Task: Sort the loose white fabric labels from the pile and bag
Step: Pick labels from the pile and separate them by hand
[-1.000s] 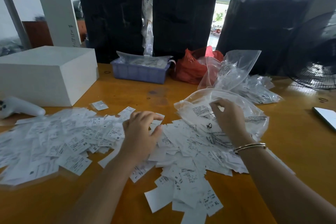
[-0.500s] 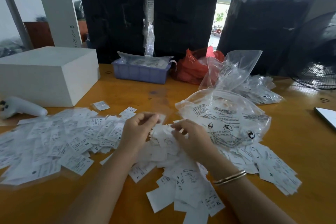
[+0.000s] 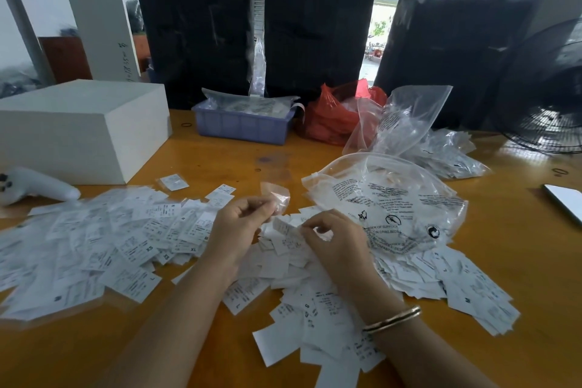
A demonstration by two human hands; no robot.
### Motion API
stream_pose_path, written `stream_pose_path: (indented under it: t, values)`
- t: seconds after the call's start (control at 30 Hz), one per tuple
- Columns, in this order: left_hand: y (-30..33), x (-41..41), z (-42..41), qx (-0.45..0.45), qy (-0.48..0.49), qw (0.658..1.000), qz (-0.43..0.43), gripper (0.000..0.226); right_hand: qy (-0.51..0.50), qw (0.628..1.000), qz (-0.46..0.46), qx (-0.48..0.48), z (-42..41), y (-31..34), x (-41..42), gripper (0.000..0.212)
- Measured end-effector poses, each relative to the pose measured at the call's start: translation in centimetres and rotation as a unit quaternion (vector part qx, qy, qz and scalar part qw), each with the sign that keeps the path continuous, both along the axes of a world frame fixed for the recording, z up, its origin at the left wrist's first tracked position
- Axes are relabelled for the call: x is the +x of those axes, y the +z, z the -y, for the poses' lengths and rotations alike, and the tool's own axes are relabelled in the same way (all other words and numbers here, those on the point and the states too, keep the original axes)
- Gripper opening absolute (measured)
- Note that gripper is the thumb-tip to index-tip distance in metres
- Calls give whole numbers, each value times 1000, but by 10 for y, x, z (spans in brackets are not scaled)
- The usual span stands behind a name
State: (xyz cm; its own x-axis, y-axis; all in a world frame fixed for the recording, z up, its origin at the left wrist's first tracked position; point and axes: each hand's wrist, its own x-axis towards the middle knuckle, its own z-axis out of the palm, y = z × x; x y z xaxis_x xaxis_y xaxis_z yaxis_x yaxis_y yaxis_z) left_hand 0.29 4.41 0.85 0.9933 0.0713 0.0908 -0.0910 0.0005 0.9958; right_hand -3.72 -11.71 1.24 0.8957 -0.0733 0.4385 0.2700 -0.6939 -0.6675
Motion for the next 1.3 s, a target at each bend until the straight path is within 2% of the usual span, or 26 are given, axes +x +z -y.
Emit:
stream_pose_path:
  t: [0.07,0.17,0.23,0.37,0.47,0.53,0.67,0.8,0.9,0.97,1.0,1.1,1.17,1.23,1.3]
  values:
    - [0,0,0,-5,8,1000,-5,11,0,989,-67,131,0,2,0,14]
    - [-1,1,-1,-28,8,1000,-7,23,27,932,-137,335,4,6,-1,22]
    - [-2,2,-1,-43,0,999,-7,18,22,901,-145,408,8,6,-2,21]
    - [-2,1,2,-30,26,999,11,6,-44,916,-126,378,12,4,4,10]
    - [-2,0,2,-1,44,999,22,10,-43,908,-98,405,12,3,6,6]
    - [-2,-1,1,38,41,998,41,5,-26,893,-69,444,14,4,6,8]
    - [-1,-6,4,112,28,988,99,7,15,868,-44,495,17,3,6,29]
    - [1,-10,8,159,10,977,139,18,49,824,-42,562,18,5,4,16]
    - [0,-10,9,204,23,964,171,12,95,794,-29,600,21,7,4,23]
    - [1,-11,10,218,23,958,188,9,149,797,-33,585,19,8,2,19]
    - [1,-11,10,222,20,955,195,10,168,821,-34,544,16,8,0,22]
    - [2,-14,9,233,8,952,199,10,205,926,-4,317,6,5,-5,29]
    - [3,-15,9,228,-15,956,185,10,202,968,20,149,3,6,-7,30]
    - [3,-16,9,240,-46,954,176,15,205,975,26,78,3,8,-7,42]
    - [2,-15,9,268,-60,944,182,18,208,975,3,72,5,7,-6,41]
